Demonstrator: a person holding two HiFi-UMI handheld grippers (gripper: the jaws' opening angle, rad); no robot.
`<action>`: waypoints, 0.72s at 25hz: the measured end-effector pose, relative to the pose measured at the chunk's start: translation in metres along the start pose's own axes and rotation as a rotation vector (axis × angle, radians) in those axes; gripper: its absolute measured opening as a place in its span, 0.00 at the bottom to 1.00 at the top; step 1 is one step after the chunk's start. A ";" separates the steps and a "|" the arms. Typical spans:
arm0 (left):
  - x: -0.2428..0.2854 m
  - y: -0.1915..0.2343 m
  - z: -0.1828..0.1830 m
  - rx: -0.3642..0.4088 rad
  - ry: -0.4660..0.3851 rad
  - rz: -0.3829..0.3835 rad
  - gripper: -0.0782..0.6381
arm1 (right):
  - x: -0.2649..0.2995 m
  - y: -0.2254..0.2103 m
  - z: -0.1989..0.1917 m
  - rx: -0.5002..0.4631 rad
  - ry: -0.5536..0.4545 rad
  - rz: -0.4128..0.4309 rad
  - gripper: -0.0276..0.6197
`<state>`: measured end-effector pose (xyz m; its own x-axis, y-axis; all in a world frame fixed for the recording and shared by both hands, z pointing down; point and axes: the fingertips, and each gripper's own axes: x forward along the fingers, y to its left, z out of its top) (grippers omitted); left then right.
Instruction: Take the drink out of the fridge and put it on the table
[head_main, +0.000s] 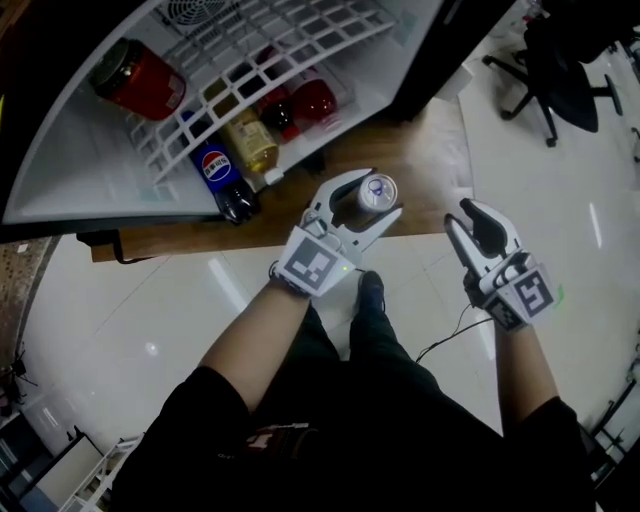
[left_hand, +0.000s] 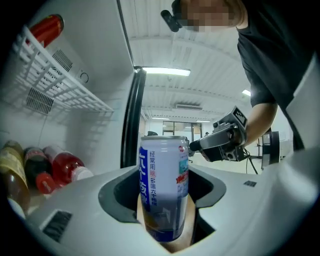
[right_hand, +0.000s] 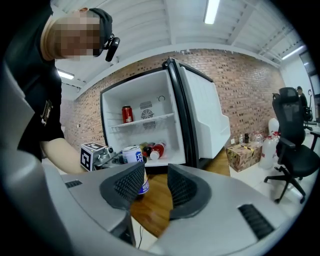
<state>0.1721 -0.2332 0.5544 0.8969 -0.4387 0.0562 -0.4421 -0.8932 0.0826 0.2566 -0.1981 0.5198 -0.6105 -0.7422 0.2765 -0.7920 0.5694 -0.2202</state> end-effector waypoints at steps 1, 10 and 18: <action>0.002 0.002 -0.006 -0.005 -0.001 0.001 0.46 | 0.000 -0.001 -0.002 0.002 0.002 -0.001 0.31; 0.016 0.013 -0.039 0.044 0.051 -0.013 0.46 | -0.001 -0.005 -0.015 0.013 0.024 0.005 0.31; 0.013 0.015 -0.056 0.008 0.084 0.011 0.56 | -0.001 -0.005 -0.019 0.017 0.030 0.014 0.31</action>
<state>0.1765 -0.2464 0.6118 0.8875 -0.4389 0.1400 -0.4514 -0.8892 0.0739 0.2608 -0.1931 0.5384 -0.6218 -0.7230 0.3010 -0.7832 0.5737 -0.2397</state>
